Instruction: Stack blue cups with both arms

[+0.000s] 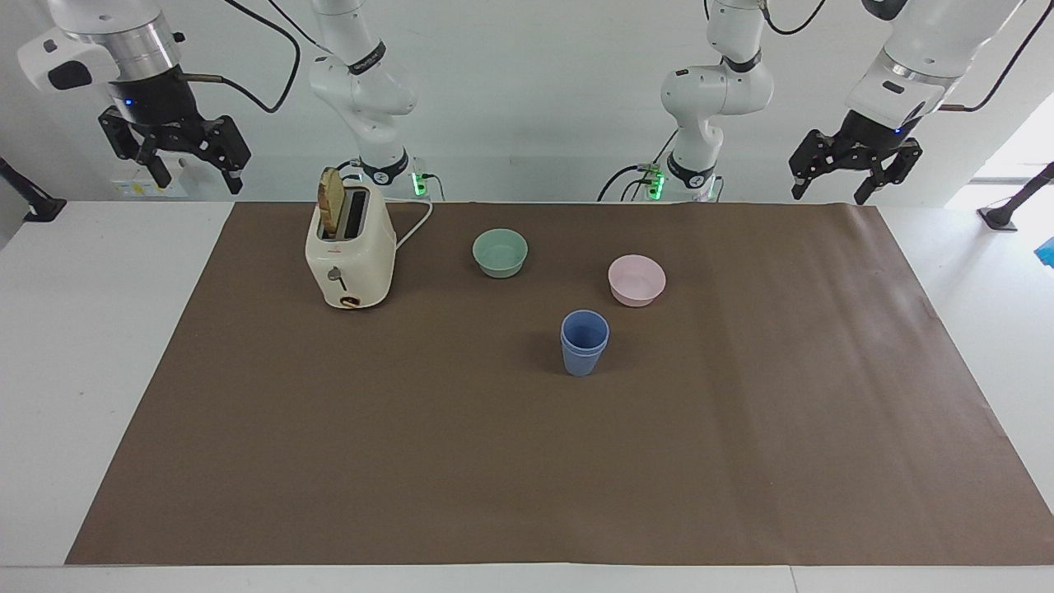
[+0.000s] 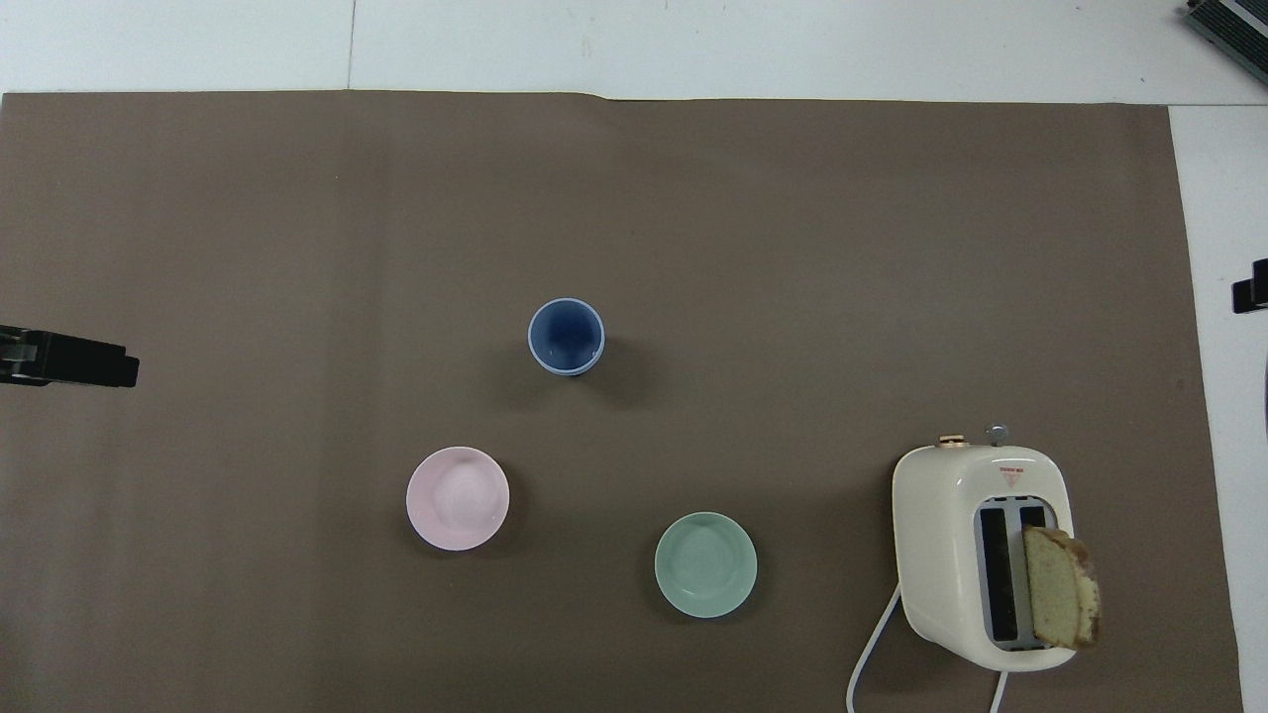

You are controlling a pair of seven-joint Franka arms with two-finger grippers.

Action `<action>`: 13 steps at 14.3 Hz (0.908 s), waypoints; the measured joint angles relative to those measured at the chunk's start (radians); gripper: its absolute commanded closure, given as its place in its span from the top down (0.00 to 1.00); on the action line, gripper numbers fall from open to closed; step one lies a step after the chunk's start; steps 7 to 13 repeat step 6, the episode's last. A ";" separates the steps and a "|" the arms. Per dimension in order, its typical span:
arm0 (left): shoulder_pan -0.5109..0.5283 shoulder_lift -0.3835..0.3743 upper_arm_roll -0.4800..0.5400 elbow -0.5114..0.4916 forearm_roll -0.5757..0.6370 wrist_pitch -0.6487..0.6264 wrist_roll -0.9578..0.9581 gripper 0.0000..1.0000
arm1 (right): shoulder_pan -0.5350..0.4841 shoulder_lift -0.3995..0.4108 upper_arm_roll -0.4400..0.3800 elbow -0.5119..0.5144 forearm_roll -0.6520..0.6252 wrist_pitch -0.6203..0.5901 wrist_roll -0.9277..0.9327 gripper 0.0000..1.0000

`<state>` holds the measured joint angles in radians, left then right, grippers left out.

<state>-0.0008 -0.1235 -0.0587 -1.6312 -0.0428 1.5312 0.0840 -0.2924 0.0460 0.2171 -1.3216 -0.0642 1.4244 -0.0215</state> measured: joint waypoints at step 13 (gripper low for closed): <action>0.017 0.000 0.001 0.000 0.000 0.000 -0.001 1.00 | 0.000 -0.001 0.000 -0.001 0.003 0.000 0.000 1.00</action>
